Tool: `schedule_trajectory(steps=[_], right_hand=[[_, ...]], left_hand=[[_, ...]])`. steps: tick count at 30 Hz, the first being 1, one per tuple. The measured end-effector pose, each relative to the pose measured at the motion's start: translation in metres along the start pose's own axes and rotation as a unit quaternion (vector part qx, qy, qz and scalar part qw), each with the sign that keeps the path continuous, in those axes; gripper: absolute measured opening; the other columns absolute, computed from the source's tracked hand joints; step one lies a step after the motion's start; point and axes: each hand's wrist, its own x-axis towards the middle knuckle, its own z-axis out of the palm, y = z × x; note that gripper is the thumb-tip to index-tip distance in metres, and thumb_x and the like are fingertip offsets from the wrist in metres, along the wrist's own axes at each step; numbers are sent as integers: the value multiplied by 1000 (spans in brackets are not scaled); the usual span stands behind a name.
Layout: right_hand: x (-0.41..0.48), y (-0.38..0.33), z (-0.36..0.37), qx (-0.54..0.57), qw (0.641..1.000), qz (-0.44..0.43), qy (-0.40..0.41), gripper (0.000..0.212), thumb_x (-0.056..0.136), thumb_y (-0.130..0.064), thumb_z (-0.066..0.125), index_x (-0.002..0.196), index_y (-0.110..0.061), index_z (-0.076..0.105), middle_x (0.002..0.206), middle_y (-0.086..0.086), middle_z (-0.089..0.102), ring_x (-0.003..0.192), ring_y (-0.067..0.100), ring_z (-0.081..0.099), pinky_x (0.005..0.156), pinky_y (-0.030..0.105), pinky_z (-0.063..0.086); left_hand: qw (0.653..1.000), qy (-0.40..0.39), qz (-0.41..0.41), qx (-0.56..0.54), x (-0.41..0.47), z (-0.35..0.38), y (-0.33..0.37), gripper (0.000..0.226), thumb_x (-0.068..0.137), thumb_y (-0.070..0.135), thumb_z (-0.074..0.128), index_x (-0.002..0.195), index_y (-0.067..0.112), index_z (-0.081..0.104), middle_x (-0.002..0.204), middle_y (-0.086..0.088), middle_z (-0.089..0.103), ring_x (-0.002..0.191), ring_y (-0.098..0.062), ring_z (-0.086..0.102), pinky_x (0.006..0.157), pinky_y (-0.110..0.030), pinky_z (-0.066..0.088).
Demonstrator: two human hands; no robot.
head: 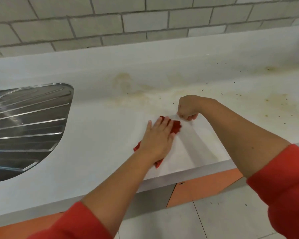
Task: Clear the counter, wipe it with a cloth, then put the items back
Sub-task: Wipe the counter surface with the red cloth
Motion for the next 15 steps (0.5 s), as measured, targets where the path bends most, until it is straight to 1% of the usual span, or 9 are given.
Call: schedule_trajectory(steps=[2,3,5,7,9,10,12,14,15], right_hand=[[-1,0,-1,1,1000,1,-5,24,84,-3,48,60,-7,52,63,11,57,60,25,54,60,27,47],[-1,1,0,-1,1000,1,-11,23,83,-4,49,60,-6,53,65,11,58,63,25,56,61,28,48],[-2,3,0,-4,1000,2,-19,18,83,-7,51,67,-5,59,71,11,62,69,25,60,64,28,51],[-3,5,-1,-6,1000,-2,-25,15,83,-10,51,75,-6,63,75,10,64,72,24,62,65,28,53],[-6,4,-3,-3,999,-5,-38,15,84,-11,51,76,-7,63,74,9,63,71,24,62,65,28,53],[-8,3,-5,-1,999,-8,-47,16,85,-11,51,79,-6,65,75,10,62,71,25,61,65,28,53],[-11,1,-8,11,998,-17,-60,21,88,-14,49,89,-5,68,81,12,64,75,28,63,68,30,55],[-13,-1,-12,26,997,-25,-72,25,95,-19,45,96,-6,67,90,16,66,84,32,66,74,35,56],[-13,-2,-13,36,996,-27,-75,27,97,-21,43,97,-7,65,92,18,67,85,34,66,76,36,55]], left_hand=[[997,-21,75,-16,-21,7,29,52,101,36,16,150,23,5,159,5,-3,146,-12,-8,116,-40,-11],[995,-24,99,-19,-34,8,33,52,101,37,16,150,25,6,159,7,-4,146,-10,-9,116,-39,-12],[990,-29,138,-19,-58,8,25,52,99,42,15,150,30,6,157,13,-7,144,-5,-12,114,-35,-16],[988,-45,147,-24,-74,5,5,53,98,45,15,149,35,5,151,20,-14,139,2,-18,112,-33,-19],[995,-41,90,-9,-72,0,-18,51,100,42,18,148,35,3,150,21,-15,137,4,-19,116,-36,-14],[999,-26,44,-1,-65,-3,-26,51,101,40,18,149,33,3,154,17,-12,140,1,-16,117,-39,-10],[999,1,-39,-3,-41,-5,-27,52,101,38,17,150,26,5,158,7,-5,146,-9,-8,117,-40,-6],[997,16,-70,-2,-16,0,-5,54,101,38,16,151,20,6,159,1,-2,147,-16,-5,117,-40,-5],[998,17,-63,-3,-7,4,13,54,101,38,16,151,19,6,159,-1,-2,147,-18,-5,117,-40,-6]])
